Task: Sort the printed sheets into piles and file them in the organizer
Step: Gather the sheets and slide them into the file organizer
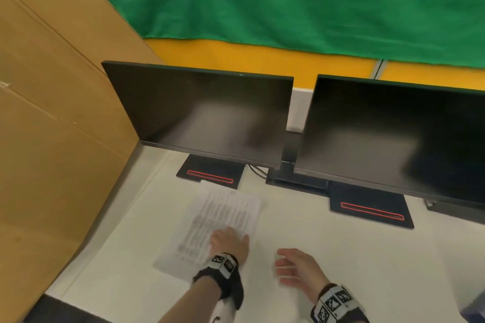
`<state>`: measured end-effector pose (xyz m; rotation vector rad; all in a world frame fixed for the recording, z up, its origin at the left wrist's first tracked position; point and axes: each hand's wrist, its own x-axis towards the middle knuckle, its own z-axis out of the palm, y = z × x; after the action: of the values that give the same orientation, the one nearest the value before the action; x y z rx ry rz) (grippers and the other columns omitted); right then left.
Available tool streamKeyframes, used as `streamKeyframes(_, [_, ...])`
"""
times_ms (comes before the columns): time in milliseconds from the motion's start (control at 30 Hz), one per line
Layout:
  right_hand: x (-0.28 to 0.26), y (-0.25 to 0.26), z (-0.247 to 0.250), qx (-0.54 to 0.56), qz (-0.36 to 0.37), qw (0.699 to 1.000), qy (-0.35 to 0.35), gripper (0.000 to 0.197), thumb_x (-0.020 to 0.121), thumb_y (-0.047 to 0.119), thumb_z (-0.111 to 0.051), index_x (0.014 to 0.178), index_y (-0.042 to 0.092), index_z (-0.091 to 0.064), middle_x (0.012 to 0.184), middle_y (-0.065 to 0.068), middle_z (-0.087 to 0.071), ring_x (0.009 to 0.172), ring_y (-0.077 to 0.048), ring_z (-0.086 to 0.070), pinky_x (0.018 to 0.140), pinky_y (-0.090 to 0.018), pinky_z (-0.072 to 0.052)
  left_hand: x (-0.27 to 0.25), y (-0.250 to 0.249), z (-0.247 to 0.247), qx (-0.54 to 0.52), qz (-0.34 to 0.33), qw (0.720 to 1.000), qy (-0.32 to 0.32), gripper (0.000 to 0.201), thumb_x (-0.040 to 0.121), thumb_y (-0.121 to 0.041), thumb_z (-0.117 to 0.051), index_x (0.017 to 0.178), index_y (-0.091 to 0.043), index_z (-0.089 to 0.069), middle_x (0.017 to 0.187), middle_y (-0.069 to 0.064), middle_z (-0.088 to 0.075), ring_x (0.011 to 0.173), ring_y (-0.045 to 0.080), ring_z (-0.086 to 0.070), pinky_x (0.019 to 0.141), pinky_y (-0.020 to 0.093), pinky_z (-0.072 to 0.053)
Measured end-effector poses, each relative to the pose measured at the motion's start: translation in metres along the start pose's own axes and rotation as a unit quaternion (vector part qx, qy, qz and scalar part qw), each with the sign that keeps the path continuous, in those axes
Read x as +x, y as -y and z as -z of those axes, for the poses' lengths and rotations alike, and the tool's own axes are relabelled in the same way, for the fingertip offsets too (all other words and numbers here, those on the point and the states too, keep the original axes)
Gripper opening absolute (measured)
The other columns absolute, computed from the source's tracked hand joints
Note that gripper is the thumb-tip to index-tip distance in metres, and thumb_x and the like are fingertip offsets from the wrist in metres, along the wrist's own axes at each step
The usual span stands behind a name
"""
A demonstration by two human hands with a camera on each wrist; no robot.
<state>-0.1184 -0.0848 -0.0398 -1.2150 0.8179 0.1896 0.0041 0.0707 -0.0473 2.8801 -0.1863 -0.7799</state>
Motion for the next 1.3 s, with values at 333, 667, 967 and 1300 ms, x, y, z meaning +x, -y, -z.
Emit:
streamKeyframes(333, [0.023,-0.010,0.050,-0.125,0.029,0.971,-0.204,0.048,0.092,0.017,-0.048,0.139,0.007,-0.040,0.138,-0.013,-0.045,0.126,-0.030,-0.045,0.108,-0.046,-0.038,0.012,-0.026,0.006,-0.100,0.046,0.993,-0.044,0.051,0.087,-0.033,-0.048,0.132,-0.017,-0.032,0.132,0.008,-0.035,0.120,0.027,-0.037,0.098,0.044,-0.035])
streamKeyframes(667, [0.031,-0.018,0.055,-0.163,-0.043,0.977,-0.132,0.066,0.082,0.034,-0.052,0.141,0.010,-0.032,0.139,-0.011,-0.041,0.124,-0.029,-0.046,0.109,-0.042,-0.038,0.026,-0.034,-0.010,-0.300,0.052,0.950,0.067,0.036,0.085,-0.026,-0.051,0.111,-0.001,-0.054,0.114,0.017,-0.061,0.099,0.033,-0.059,0.085,0.032,-0.047])
streamKeyframes(967, [-0.028,0.007,0.060,0.147,0.063,0.970,-0.181,0.064,0.075,0.016,-0.075,0.129,0.010,-0.043,0.120,-0.011,-0.060,0.105,-0.028,-0.060,0.091,-0.044,-0.051,-0.025,-0.069,0.028,-0.418,-0.270,0.865,0.064,0.025,0.087,-0.031,-0.053,0.111,-0.024,-0.055,0.110,0.003,-0.065,0.097,0.020,-0.064,0.085,0.045,-0.055])
streamKeyframes(1300, [-0.064,0.056,0.058,0.150,0.263,0.924,-0.234,0.027,0.082,-0.004,-0.059,0.079,0.021,-0.069,0.089,-0.008,-0.066,0.086,-0.026,-0.058,0.074,-0.033,-0.046,-0.070,-0.118,0.033,-0.520,-0.316,0.789,-0.090,0.025,0.098,-0.011,-0.041,0.118,-0.022,-0.031,0.116,-0.002,-0.052,0.104,0.011,-0.055,0.073,0.005,-0.048])
